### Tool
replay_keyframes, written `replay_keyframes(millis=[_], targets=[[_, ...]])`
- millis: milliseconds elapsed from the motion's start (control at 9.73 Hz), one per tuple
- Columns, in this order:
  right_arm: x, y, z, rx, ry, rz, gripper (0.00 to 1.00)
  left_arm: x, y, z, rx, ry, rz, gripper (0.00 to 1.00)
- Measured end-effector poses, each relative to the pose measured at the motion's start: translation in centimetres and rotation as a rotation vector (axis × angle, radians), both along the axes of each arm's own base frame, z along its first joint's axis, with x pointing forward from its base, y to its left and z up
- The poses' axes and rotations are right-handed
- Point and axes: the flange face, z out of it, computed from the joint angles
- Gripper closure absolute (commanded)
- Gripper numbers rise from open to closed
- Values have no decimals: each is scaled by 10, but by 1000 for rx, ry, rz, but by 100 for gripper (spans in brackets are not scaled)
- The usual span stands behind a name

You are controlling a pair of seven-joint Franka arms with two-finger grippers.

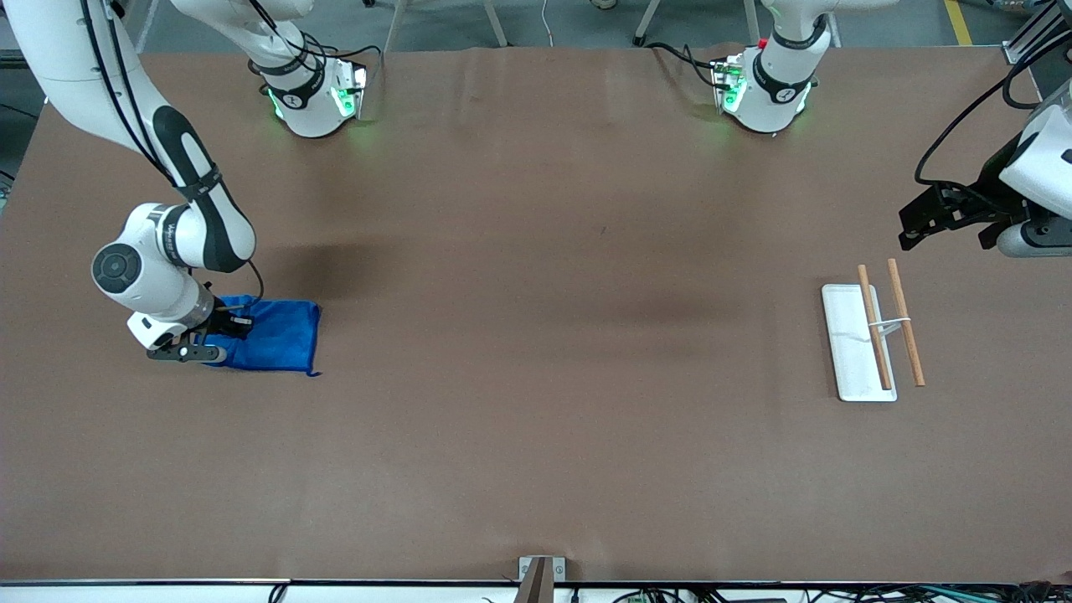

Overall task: Right arm passes towel to left arm to hang
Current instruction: 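Lower the right gripper onto the blue towel's edge and close it, then lift the blue towel with the right gripper toward the table's middle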

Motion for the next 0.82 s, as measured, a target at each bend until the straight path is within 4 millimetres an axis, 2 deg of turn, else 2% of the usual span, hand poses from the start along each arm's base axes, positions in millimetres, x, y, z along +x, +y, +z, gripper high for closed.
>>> replay_keyframes(millis=[103, 205, 514, 616, 822], targets=[[6, 3, 13, 6, 34, 2, 99, 0, 0, 0, 0, 0, 0, 0], [18, 8, 43, 12, 57, 9, 99, 0, 0, 0, 0, 1, -1, 0], [57, 42, 175, 35, 106, 44, 99, 0, -1, -2, 0, 3, -1, 0], [65, 63, 210, 76, 105, 48, 99, 1, -1, -2, 0, 5, -1, 0], [72, 124, 258, 154, 90, 36, 99, 2, 0, -4, 0, 8, -1, 0]])
